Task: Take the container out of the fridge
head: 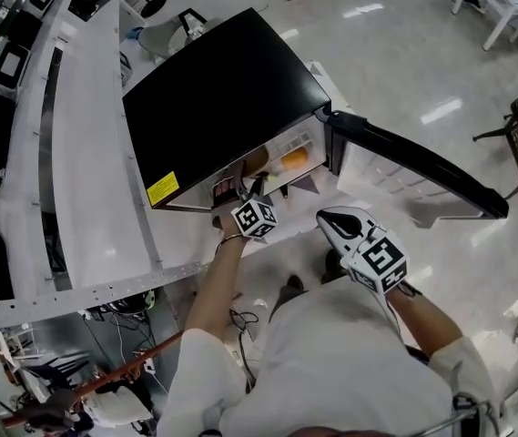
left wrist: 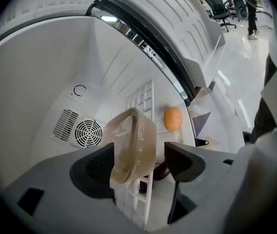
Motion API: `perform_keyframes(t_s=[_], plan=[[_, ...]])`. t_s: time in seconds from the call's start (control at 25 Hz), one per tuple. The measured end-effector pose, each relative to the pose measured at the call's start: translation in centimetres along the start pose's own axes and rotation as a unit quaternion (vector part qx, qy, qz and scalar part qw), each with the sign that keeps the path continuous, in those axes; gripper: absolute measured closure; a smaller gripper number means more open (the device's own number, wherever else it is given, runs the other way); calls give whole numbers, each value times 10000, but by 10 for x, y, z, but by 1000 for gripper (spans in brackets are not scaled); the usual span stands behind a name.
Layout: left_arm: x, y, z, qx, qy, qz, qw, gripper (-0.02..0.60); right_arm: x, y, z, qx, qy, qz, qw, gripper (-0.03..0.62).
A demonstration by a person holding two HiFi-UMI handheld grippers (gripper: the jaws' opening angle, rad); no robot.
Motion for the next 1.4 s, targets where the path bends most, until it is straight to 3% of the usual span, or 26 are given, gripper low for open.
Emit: perform_keyframes(t_s=[0.36,0.64,1.12,1.4], plan=[[20,4,6,162,295,230,9992,273,-4,-6,-6,20,86,-12,10000,588],[11,-1,12,155,118,326,9993,302,-9,-8,-10,30,121,-19,9999,588],[-31,11,17,-258,-402,375,9982,339,-8,4,-8,-91,79,147,9998,588],[-65,13,11,-713,-705,258,9946,344,-2,20,-10,-173,90,259,9995,588]])
Point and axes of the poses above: the fingertips, and each gripper's own axes: x forward along the fingers, y to its left, z out of its top, the point moved 5 cm from there along -x, backward along the fingers, and after that the axes turned 11 degrees about y, right-handed, at the moved point
